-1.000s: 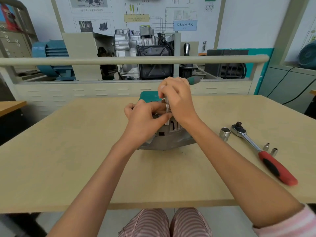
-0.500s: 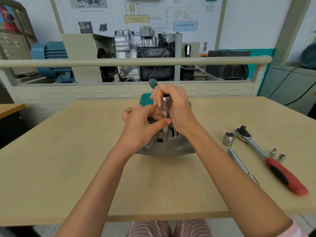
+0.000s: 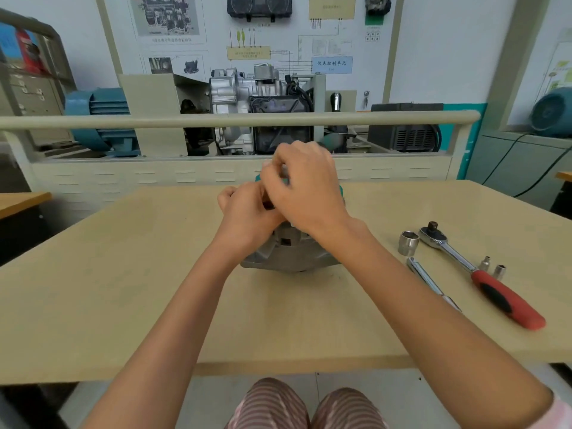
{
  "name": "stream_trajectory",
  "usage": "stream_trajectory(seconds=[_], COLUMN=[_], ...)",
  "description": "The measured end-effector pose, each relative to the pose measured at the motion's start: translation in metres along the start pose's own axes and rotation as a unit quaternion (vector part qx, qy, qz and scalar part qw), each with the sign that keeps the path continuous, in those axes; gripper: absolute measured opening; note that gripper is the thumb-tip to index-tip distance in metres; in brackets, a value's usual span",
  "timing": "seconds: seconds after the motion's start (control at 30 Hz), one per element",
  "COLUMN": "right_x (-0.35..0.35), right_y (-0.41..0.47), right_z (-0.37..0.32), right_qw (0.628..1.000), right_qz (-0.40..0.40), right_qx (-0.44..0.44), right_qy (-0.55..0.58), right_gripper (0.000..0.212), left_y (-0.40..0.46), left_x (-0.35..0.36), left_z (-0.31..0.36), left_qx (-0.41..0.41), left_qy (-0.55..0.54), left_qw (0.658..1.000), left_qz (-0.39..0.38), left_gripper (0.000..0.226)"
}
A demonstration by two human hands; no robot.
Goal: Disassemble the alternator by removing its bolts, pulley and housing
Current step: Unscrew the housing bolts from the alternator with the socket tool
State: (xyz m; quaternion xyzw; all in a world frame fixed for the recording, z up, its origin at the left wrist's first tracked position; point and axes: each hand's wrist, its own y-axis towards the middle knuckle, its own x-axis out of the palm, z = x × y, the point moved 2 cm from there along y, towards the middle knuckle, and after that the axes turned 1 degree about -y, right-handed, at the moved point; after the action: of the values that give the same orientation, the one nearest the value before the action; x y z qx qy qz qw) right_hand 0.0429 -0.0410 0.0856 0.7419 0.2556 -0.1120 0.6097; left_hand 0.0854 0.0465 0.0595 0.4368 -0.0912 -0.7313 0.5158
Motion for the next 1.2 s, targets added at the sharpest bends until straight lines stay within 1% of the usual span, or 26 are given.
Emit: stream_trajectory(seconds=[0.03, 0.07, 0.1, 0.2, 0.27, 0.3, 0.37, 0.43, 0.5, 0.57, 0.63, 0.73, 0.77, 0.83, 0.87, 0.9, 0.93, 1.0, 1.07, 1.13, 1.2], right_x=[0.001, 0.001, 0.002, 0.002, 0.001, 0.000, -0.003, -0.004, -0.003, -0.005, -0.006, -0.002, 0.000, 0.004, 0.006, 0.008, 0.009, 0.011, 0.011, 0.012, 0.011], right_y=[-0.003, -0.006, -0.008, -0.006, -0.001, 0.003, 0.010, 0.013, 0.015, 0.015, 0.016, 0.021, 0.022, 0.025, 0.026, 0.027, 0.027, 0.026, 0.024, 0.022, 0.020], right_z=[-0.002, -0.003, -0.005, -0.007, -0.003, 0.000, 0.006, 0.009, 0.011, 0.014, 0.016, 0.019, 0.019, 0.020, 0.021, 0.021, 0.022, 0.024, 0.027, 0.029, 0.029], right_qw=[0.996, 0.989, 0.984, 0.982, 0.986, 0.990, 0.994, 0.995, 0.993, 0.986, 0.962, 0.907, 0.883, 0.818, 0.791, 0.775, 0.768, 0.766, 0.776, 0.800, 0.841], right_qz=[0.010, 0.020, 0.029, 0.028, 0.004, -0.011, -0.044, -0.070, -0.082, -0.083, -0.088, -0.089, -0.079, -0.060, -0.056, -0.053, -0.051, -0.049, -0.047, -0.048, -0.044], right_qx=[0.006, 0.014, 0.024, 0.043, 0.051, 0.057, 0.068, 0.072, 0.073, 0.075, 0.096, 0.141, 0.154, 0.191, 0.206, 0.214, 0.215, 0.208, 0.211, 0.218, 0.207], right_qy=[-0.084, -0.143, -0.175, -0.183, -0.157, -0.129, -0.067, -0.018, 0.034, 0.120, 0.241, 0.387, 0.436, 0.539, 0.573, 0.592, 0.602, 0.606, 0.593, 0.557, 0.498], right_gripper=[0.021, 0.023, 0.028, 0.037, 0.038, 0.038, 0.037, 0.039, 0.039, 0.037, 0.039, 0.047, 0.049, 0.056, 0.060, 0.062, 0.063, 0.061, 0.052, 0.044, 0.036], left_y=[-0.001, 0.000, 0.000, 0.005, 0.008, 0.008, 0.008, 0.007, 0.011, 0.015, 0.016, 0.017, 0.017, 0.016, 0.016, 0.016, 0.015, 0.014, 0.014, 0.014, 0.015], left_x=[-0.001, -0.001, -0.002, 0.000, 0.002, 0.003, 0.003, 0.000, -0.003, -0.005, -0.005, -0.005, -0.005, -0.005, -0.006, -0.006, -0.007, -0.006, -0.005, -0.004, -0.003], left_z=[0.001, 0.001, 0.003, 0.009, 0.012, 0.012, 0.011, 0.008, 0.006, 0.004, 0.005, 0.005, 0.005, 0.005, 0.005, 0.006, 0.006, 0.006, 0.006, 0.005, 0.004], left_qx=[-0.003, -0.006, -0.011, -0.022, -0.025, -0.026, -0.025, -0.023, -0.033, -0.039, -0.038, -0.040, -0.039, -0.034, -0.033, -0.033, -0.033, -0.034, -0.039, -0.048, -0.057], left_qy=[0.018, 0.028, 0.030, 0.039, 0.066, 0.058, 0.013, -0.029, -0.067, -0.073, -0.055, -0.046, -0.048, -0.053, -0.054, -0.054, -0.053, -0.047, -0.046, -0.056, -0.062], left_qw=[1.000, 1.000, 0.999, 0.999, 0.997, 0.998, 0.999, 0.997, 0.991, 0.988, 0.988, 0.988, 0.988, 0.988, 0.988, 0.989, 0.990, 0.991, 0.991, 0.990, 0.990], left_qz=[0.000, -0.003, -0.007, -0.013, -0.018, -0.019, -0.033, -0.067, -0.109, -0.134, -0.139, -0.139, -0.141, -0.144, -0.140, -0.133, -0.127, -0.122, -0.121, -0.119, -0.116], left_gripper=[0.028, 0.030, 0.033, 0.036, 0.031, 0.027, 0.023, 0.020, 0.011, 0.003, 0.007, 0.006, 0.006, 0.006, 0.005, 0.005, 0.006, 0.005, 0.002, 0.002, 0.005])
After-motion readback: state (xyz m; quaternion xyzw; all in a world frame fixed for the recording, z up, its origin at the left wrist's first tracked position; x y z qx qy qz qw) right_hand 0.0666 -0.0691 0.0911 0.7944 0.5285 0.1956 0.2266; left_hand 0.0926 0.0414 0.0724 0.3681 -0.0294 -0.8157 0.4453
